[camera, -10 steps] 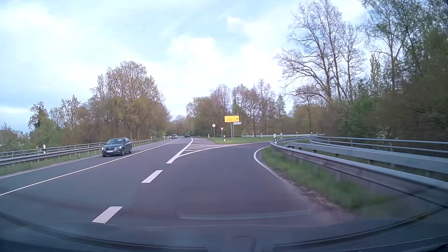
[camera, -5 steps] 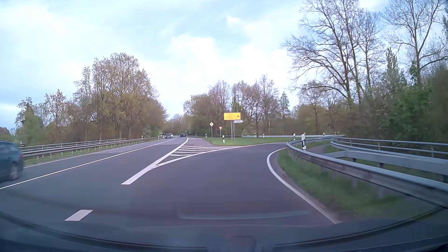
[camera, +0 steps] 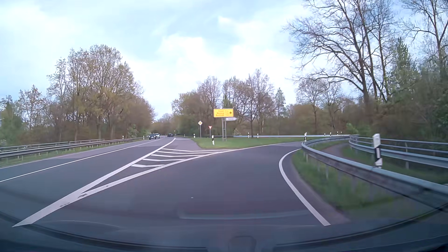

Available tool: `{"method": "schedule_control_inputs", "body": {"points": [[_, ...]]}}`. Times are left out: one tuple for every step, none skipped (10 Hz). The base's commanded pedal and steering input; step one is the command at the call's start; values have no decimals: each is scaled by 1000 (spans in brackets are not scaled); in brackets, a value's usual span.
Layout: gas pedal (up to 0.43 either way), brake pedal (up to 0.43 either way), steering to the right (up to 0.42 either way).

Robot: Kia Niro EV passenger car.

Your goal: Follow the waypoints while adhering to traffic rules and regulations

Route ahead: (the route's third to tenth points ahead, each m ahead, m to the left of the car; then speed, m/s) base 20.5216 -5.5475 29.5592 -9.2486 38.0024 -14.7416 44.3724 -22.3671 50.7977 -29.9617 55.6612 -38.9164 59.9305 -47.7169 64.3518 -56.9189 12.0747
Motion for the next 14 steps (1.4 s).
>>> {"method": "schedule_control_inputs", "body": {"points": [[0,0,55],[0,0,61],[0,0,73],[0,0,83],[0,0,89],[0,0,89],[0,0,89],[0,0,88],[0,0,86],[0,0,86],[0,0,86],[0,0,86],[0,0,86],[0,0,86]]}}
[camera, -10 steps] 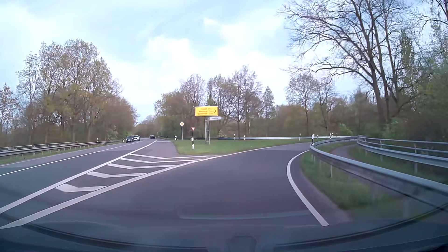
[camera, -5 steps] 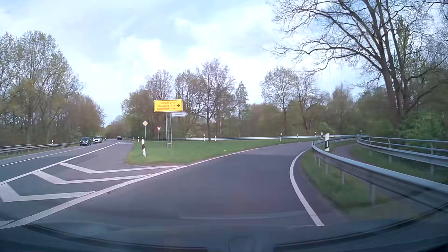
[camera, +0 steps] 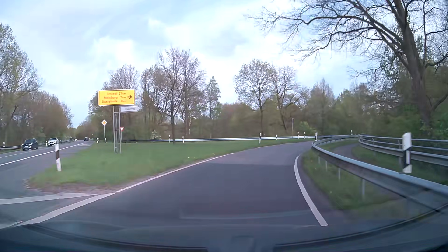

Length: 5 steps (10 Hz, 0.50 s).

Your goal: Follow the waypoints while adhering to traffic rules and regulations

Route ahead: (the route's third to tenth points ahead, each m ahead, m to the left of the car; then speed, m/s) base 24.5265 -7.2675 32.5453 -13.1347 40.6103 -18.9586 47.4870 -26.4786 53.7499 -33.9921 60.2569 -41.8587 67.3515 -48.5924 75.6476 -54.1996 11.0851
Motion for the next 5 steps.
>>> {"method": "schedule_control_inputs", "body": {"points": [[0,0,87],[0,0,88],[0,0,88],[0,0,88],[0,0,87]]}}
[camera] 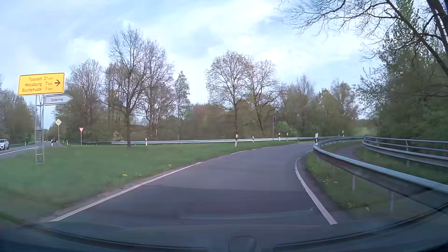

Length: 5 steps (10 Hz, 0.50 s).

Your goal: Follow the waypoints while adhering to traffic rules and regulations

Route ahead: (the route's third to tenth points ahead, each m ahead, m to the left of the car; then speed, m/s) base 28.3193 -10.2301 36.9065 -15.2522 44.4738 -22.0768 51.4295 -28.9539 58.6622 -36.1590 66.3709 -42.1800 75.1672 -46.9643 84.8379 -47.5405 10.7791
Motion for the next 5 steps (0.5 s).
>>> {"method": "schedule_control_inputs", "body": {"points": [[0,0,87],[0,0,87],[0,0,87],[0,0,87],[0,0,87]]}}
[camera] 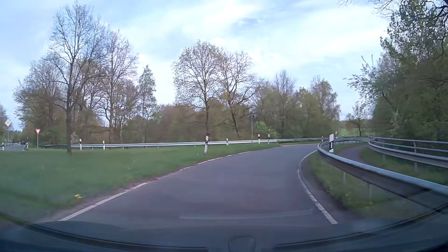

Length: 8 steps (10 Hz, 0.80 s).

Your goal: Follow the waypoints while adhering to traffic rules and regulations

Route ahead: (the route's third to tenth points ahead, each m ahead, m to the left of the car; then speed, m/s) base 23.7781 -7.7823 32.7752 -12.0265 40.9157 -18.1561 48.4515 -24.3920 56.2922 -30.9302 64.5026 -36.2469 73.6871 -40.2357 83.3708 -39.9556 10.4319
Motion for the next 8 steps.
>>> {"method": "schedule_control_inputs", "body": {"points": [[0,0,87],[0,0,87],[0,0,87],[0,0,87],[0,0,87],[0,0,87],[0,0,88],[0,0,91]]}}
